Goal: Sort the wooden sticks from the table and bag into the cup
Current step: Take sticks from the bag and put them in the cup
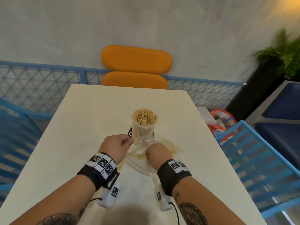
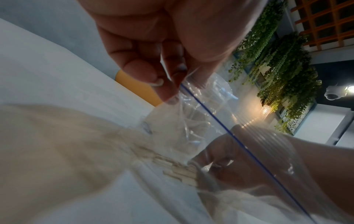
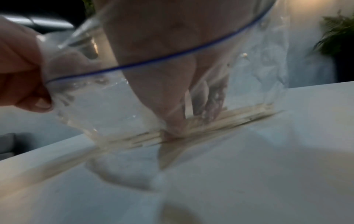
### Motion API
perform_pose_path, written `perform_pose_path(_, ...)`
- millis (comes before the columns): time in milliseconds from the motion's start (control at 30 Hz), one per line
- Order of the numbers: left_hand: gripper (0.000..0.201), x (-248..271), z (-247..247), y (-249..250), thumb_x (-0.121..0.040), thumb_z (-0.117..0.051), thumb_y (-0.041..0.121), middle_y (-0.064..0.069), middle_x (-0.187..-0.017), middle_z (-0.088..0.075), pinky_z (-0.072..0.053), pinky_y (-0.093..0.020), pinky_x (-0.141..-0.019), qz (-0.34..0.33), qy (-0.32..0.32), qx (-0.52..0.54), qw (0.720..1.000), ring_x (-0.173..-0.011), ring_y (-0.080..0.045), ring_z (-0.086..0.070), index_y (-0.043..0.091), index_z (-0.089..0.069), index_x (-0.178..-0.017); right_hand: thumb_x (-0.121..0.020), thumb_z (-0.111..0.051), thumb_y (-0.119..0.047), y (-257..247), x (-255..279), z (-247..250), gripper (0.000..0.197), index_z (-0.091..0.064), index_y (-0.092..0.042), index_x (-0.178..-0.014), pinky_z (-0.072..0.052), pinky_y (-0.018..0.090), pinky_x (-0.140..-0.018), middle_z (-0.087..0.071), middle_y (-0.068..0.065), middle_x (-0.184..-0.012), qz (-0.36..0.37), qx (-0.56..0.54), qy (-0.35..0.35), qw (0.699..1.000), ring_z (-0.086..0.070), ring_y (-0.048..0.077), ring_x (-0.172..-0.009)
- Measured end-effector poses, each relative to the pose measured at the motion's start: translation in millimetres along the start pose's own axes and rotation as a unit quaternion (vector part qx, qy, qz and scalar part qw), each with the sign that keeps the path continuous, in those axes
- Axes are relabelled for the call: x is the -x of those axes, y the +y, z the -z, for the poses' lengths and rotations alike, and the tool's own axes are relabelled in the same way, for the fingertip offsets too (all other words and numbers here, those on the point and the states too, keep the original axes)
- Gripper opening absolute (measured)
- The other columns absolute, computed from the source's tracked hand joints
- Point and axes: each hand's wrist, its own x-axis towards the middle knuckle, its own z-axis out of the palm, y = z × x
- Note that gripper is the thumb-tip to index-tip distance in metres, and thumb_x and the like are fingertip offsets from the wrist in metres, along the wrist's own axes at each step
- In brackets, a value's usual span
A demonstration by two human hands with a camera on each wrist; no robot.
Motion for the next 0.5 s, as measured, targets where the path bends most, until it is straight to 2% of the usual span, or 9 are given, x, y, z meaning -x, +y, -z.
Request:
perform_pose_path(200, 0.021, 1, 2, 1, -0.095, -0.058, 0.048, 0.011, -0.072, -0.067, -0.041, -0.023, -0.064, 0.01, -0.002, 0.004, 1.0, -0.073, -0.008, -0.062, 0.035, -0.07, -0.084, -0.092, -0.047, -0.012, -2, 6, -8, 0.027, -0.072, -0.015, -0.099, -0.057, 0.038, -0.082, -0.065, 0.006, -0.099, -0.019, -0.017, 0.033, 0.999, -0.063, 0.028, -0.093)
perform_pose_path(367, 0.022, 1, 2, 0, -0.095, -0.058, 0.048, 0.011, -0.07, -0.066, -0.041, -0.022, -0.063, 0.009, 0.006, 0.002, 1.0, -0.071, -0.005, -0.06, 0.034, -0.072, -0.086, -0.096, -0.047, -0.019, 5, 16, -1, 0.026, -0.072, -0.018, -0.103, -0.051, 0.032, -0.08, -0.064, 0.004, -0.105, -0.014, -0.043, 0.083, 0.995, -0.062, 0.028, -0.098)
perform_pose_path(500, 0.025, 0, 4, 0, -0.095, -0.057, 0.048, 0.01, -0.07, -0.067, -0.04, -0.021, -0.061, 0.014, -0.005, -0.007, 1.0, -0.071, -0.006, -0.061, 0.032, -0.072, -0.085, -0.094, -0.048, -0.014, 12, 25, 5, 0.025, -0.071, -0.021, -0.1, -0.047, 0.03, -0.08, -0.063, 0.002, -0.103, -0.019, -0.071, 0.082, 0.994, -0.059, 0.024, -0.098)
